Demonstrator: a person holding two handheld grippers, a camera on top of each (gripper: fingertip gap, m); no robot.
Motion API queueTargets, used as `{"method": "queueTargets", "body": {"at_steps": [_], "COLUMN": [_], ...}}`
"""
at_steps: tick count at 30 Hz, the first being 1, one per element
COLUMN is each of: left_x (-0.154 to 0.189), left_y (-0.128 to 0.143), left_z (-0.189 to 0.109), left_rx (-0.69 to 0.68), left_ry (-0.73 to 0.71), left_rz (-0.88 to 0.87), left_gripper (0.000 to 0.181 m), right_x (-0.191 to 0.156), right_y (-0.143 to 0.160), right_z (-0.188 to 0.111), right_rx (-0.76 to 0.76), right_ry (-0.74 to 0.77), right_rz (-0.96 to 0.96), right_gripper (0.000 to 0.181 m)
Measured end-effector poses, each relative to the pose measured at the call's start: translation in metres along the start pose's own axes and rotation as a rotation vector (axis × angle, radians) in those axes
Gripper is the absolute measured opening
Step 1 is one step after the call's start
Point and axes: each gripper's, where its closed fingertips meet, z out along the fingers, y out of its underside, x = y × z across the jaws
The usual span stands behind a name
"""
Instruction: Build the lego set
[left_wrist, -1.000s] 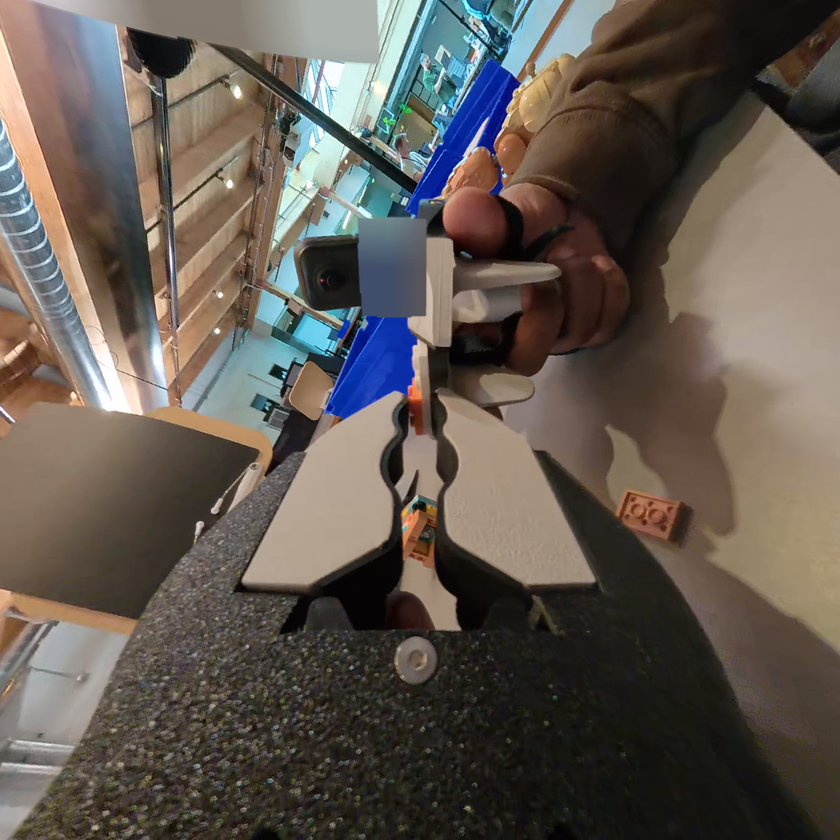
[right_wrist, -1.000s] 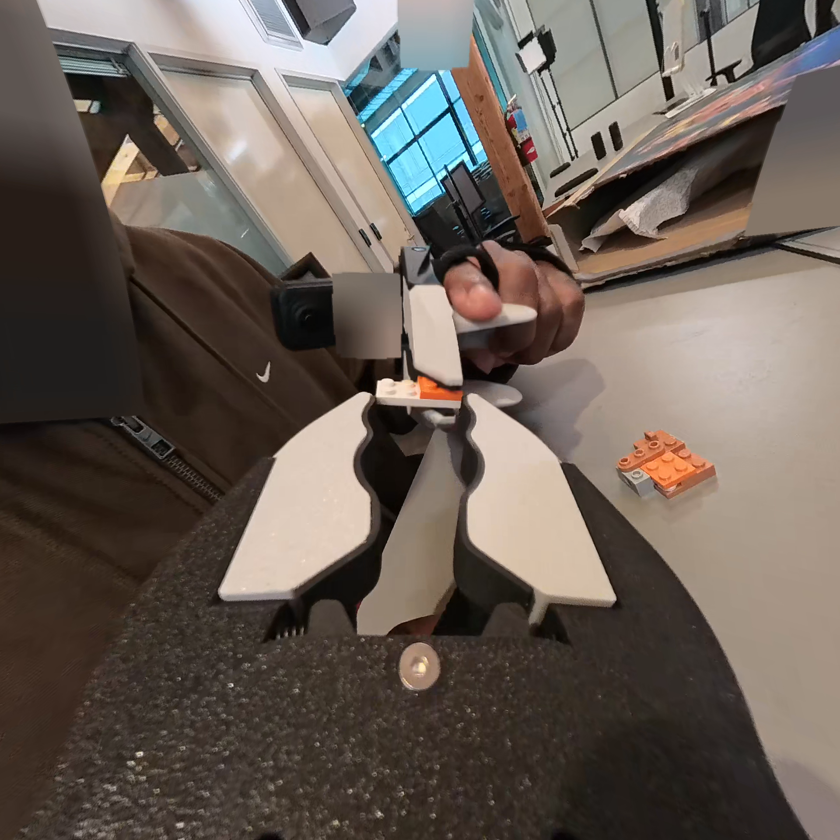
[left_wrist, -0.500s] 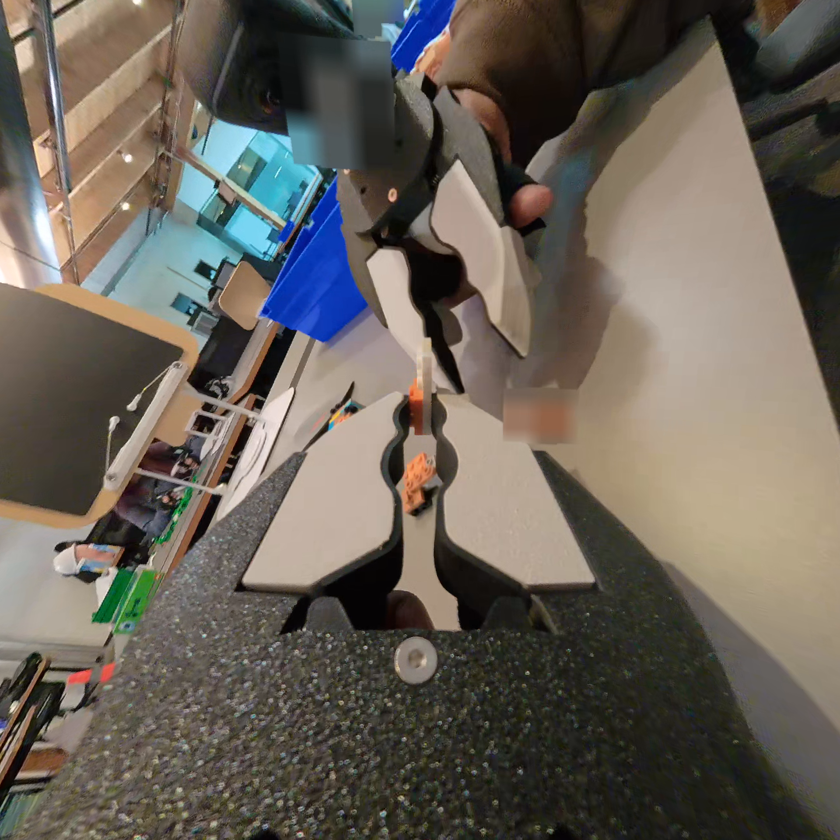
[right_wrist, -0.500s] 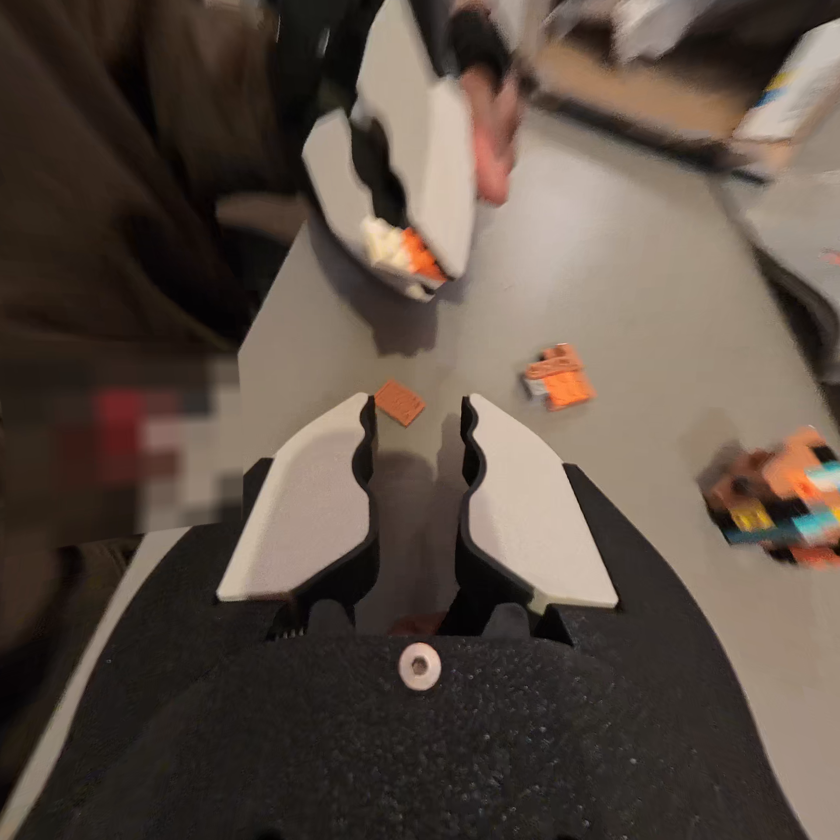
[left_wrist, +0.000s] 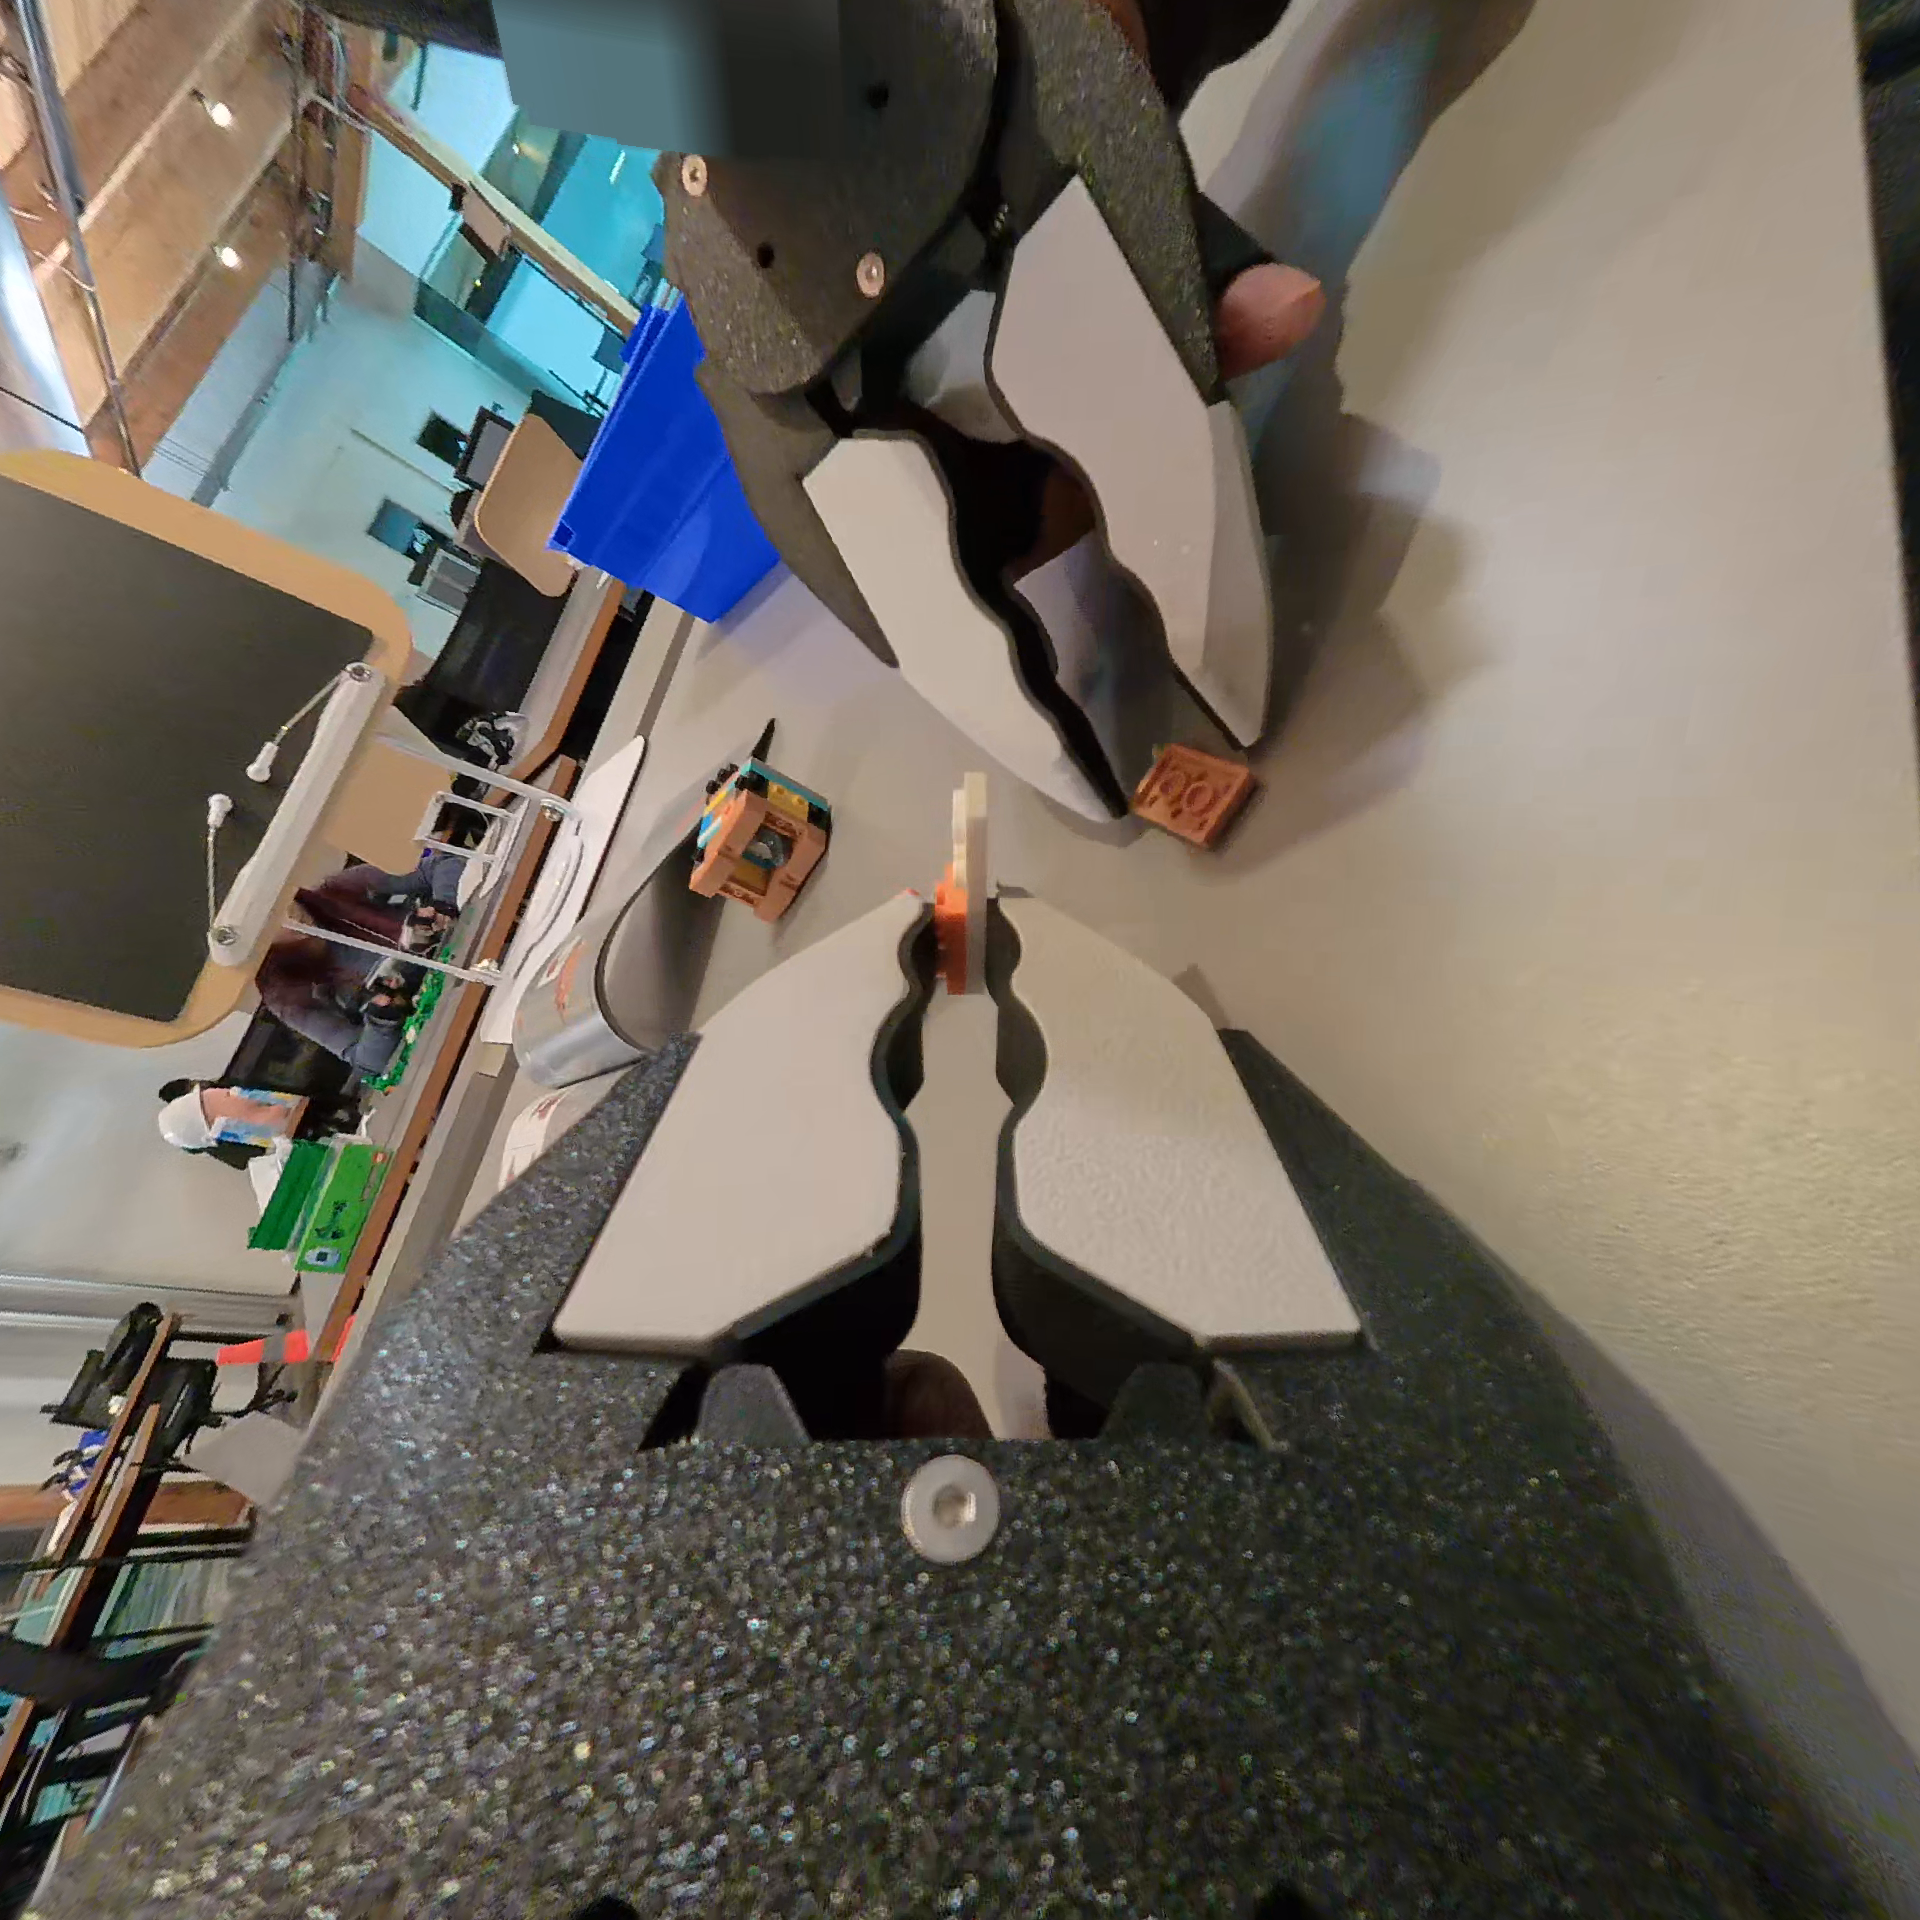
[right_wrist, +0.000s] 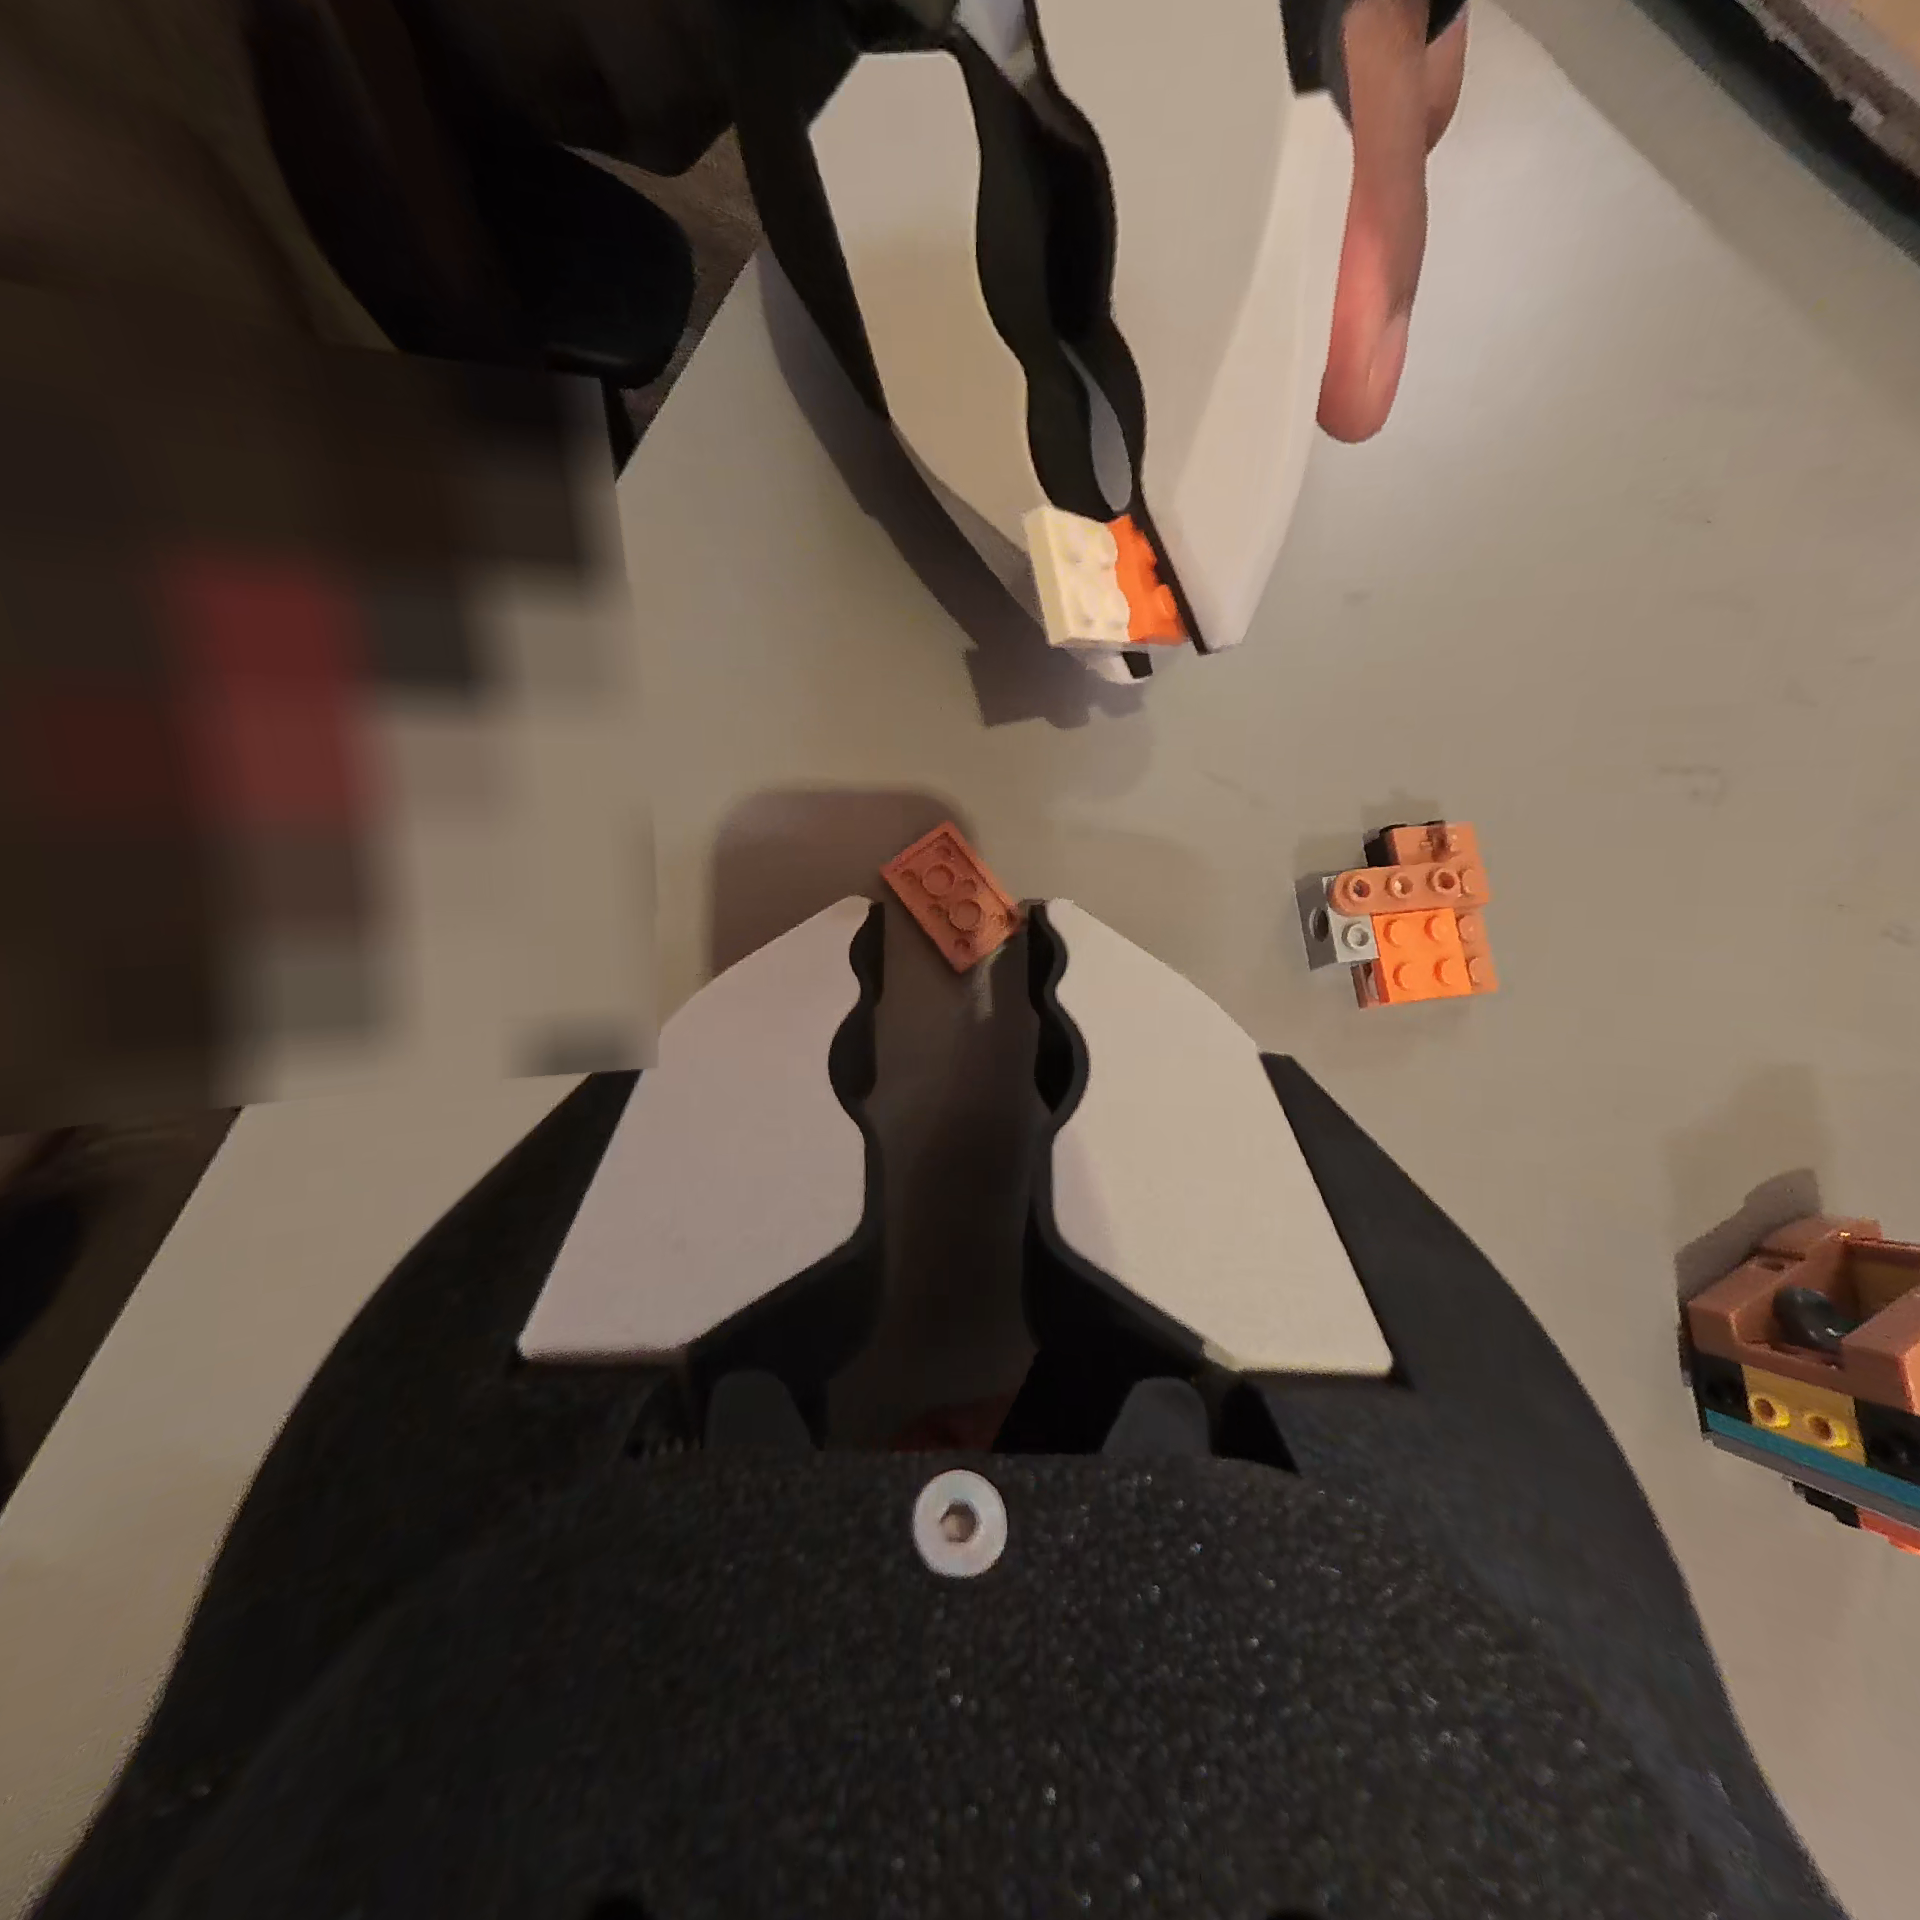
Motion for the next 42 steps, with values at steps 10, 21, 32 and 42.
{"method": "queueTargets", "body": {"at_steps": [10,21,32,42], "left_x": [0.007,0.01,0.01,0.008], "left_y": [0.005,0.004,0.004,0.005], "left_z": [0.002,0.002,0.002,0.003], "left_rx": [-0.022,-0.02,-0.022,-0.033], "left_ry": [0.049,0.048,0.05,0.049], "left_rz": [-0.002,0.031,0.014,-0.006], "left_gripper": [0.009,0.008,0.008,0.009], "right_x": [0.001,-0.019,0.026,0.033], "right_y": [-0.003,-0.005,-0.013,0.019], "right_z": [-0.001,-0.018,-0.051,-0.032], "right_rx": [-0.015,0.001,0.262,-0.014], "right_ry": [-0.059,-0.405,-0.246,0.237], "right_rz": [0.068,0.485,0.642,0.608], "right_gripper": [0.018,0.018,0.034,0.031]}}
